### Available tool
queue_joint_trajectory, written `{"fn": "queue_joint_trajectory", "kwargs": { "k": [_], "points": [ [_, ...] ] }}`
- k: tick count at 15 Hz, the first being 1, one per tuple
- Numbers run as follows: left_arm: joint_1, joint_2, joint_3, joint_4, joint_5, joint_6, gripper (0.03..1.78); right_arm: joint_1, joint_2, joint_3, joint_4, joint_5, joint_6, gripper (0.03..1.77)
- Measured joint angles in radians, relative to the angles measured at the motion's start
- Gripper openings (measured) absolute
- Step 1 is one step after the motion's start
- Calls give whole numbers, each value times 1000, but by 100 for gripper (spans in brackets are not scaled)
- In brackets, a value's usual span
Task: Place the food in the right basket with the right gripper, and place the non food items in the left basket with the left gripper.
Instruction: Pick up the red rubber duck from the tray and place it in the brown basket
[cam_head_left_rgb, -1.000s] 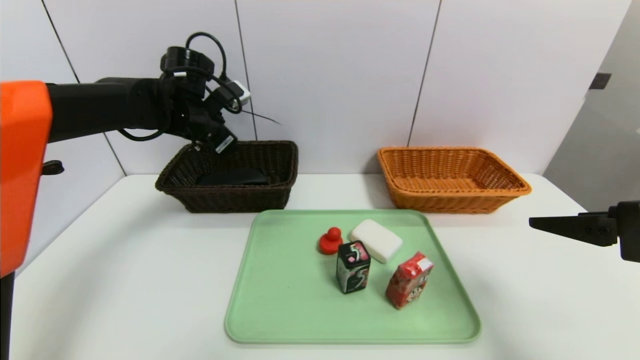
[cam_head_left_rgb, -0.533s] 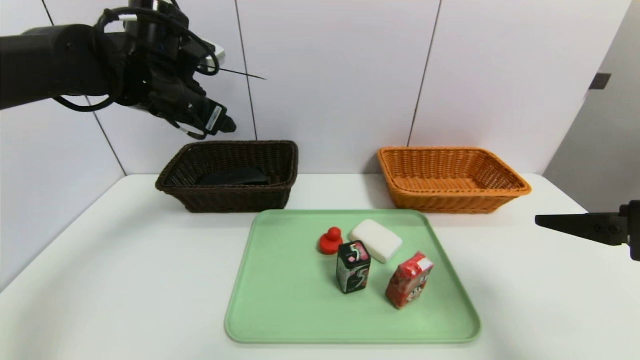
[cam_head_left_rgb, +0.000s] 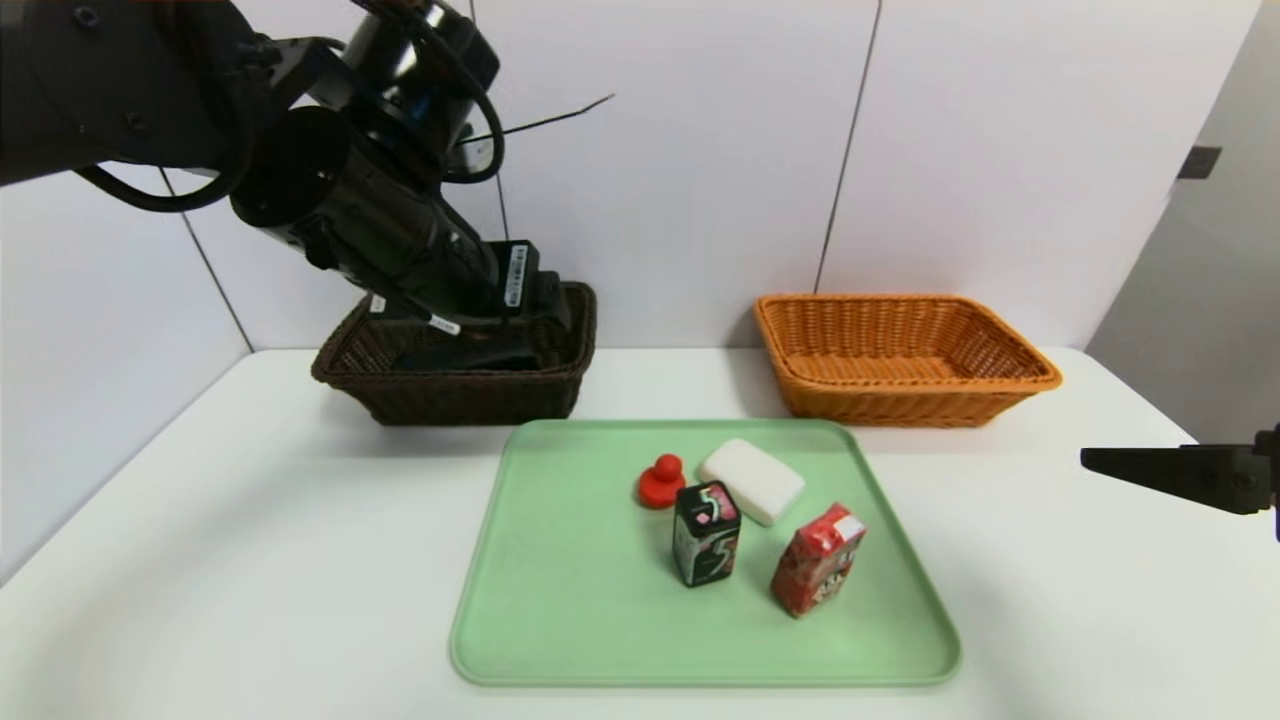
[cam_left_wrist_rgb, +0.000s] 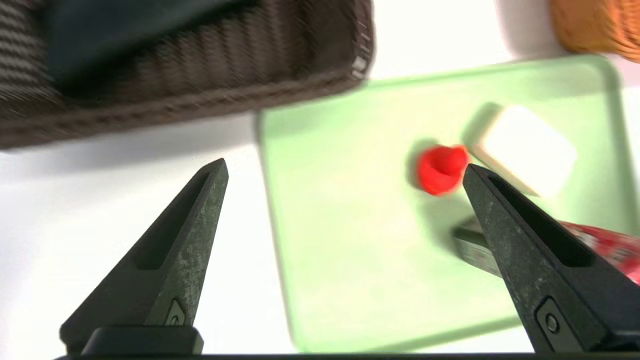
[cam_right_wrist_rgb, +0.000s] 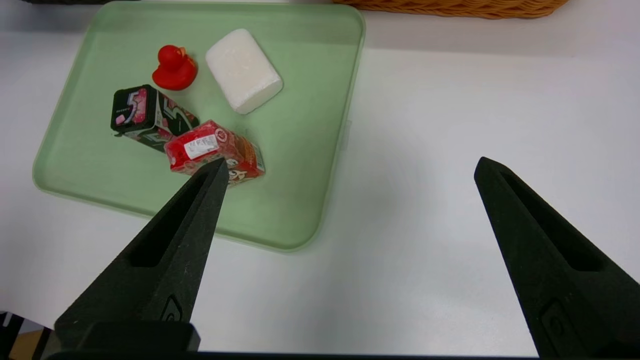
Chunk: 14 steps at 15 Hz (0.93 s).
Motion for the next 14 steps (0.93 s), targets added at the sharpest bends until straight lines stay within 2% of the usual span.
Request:
{"fn": "queue_joint_trajectory", "kwargs": {
  "k": [4,8,14],
  "points": [
    [-102,24,0,4,0,-71,167,0,-3,10,0,0,-1,170],
    [-187,82,0,-1,7,-85,169,-2,-7,14,0,-1,-1,170],
    [-235,212,-8,-64,80,-86,169,-12,-20,47,-1,-2,-1,170]
  ]
}}
